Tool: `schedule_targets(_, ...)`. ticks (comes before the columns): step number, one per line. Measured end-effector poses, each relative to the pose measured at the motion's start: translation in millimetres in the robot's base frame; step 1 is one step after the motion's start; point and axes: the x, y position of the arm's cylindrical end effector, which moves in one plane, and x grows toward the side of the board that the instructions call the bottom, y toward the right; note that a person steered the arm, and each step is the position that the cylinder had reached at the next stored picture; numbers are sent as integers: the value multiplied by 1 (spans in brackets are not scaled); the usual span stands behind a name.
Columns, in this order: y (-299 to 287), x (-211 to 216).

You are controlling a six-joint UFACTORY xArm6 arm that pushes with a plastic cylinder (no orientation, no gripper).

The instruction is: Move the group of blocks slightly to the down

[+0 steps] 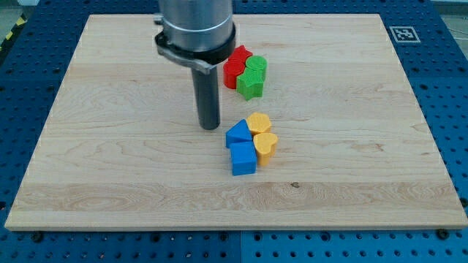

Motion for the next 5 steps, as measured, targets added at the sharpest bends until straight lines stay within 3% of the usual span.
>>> schedule_targets(2, 38, -14)
schedule_targets(5, 41, 3)
